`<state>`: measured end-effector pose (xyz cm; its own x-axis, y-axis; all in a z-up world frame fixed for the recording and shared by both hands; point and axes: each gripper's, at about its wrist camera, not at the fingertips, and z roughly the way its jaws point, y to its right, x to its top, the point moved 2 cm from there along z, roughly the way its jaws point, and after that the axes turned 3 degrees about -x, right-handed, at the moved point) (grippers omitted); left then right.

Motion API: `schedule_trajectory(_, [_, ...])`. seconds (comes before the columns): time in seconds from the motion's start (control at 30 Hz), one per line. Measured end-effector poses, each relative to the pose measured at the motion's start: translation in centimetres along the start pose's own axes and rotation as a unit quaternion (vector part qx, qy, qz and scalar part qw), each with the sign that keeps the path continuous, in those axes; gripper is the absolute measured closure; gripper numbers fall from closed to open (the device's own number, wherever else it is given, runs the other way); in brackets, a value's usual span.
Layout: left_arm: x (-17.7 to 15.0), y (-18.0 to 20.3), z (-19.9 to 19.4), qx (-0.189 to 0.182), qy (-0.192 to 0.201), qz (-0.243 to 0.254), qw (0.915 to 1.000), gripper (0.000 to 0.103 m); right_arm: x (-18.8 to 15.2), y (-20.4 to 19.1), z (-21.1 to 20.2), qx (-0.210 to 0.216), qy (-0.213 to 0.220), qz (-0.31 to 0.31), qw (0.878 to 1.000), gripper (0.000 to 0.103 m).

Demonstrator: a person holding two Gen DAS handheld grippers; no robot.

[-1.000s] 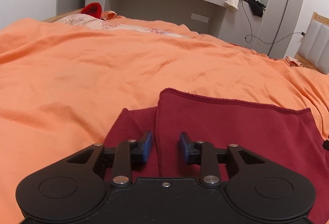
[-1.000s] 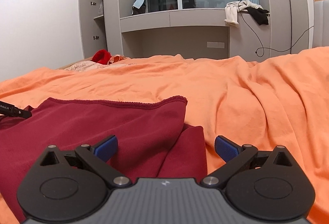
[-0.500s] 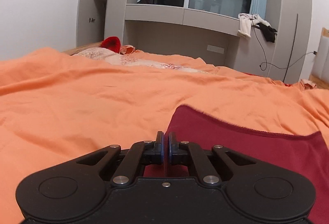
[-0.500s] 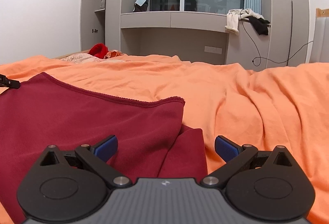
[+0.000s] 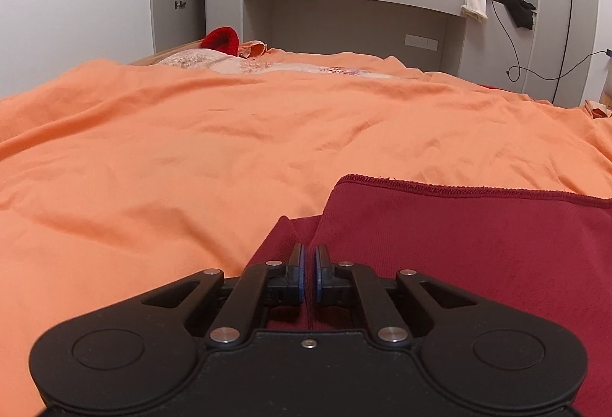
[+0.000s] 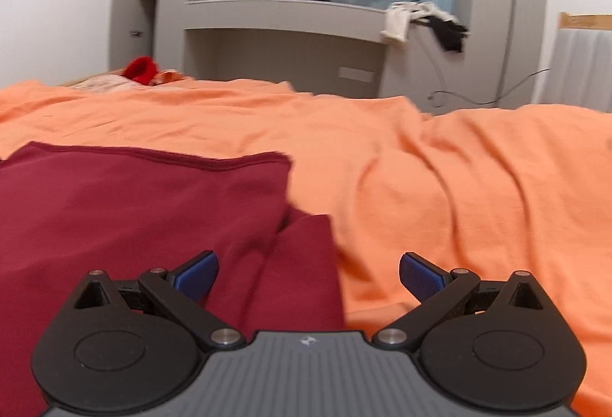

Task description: Fold small clothes

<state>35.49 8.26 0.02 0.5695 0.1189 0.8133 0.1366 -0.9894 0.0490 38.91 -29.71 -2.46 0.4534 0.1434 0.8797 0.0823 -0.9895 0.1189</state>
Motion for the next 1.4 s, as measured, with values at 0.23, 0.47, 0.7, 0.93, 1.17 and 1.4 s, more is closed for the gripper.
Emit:
schedule_trajectory(0.23, [-0.1, -0.5, -0.9, -0.006, 0.018, -0.013, 0.9997, 0.097, 0.1, 0.7, 0.2, -0.026, 0.007, 0.009, 1.000, 0.000])
schedule_trajectory(0.47, [-0.4, 0.0, -0.1, -0.001, -0.002, 0.006, 1.0000, 0.093, -0.3, -0.5, 1.5, -0.032, -0.016, -0.029, 0.999, 0.000])
schedule_trajectory(0.7, [-0.4, -0.3, -0.9, -0.005, 0.009, 0.000, 1.0000, 0.075, -0.4, 0.7, 1.6, -0.009, -0.021, 0.008, 1.000, 0.000])
schedule_trajectory(0.93, [-0.4, -0.5, -3.9, 0.012, 0.046, -0.024, 0.9986, 0.020, 0.3, 1.0, -0.7, -0.044, 0.010, -0.001, 0.999, 0.000])
schedule_trajectory(1.17, [-1.3, -1.0, -7.5, -0.011, 0.073, -0.050, 0.9960, 0.004, 1.3, 0.6, -4.5, -0.050, 0.063, -0.012, 0.997, 0.000])
schedule_trajectory(1.4, [-3.7, -1.5, -12.5, -0.040, 0.108, -0.073, 0.9906, 0.001, 2.1, -1.7, -7.8, -0.008, 0.098, -0.029, 0.995, 0.000])
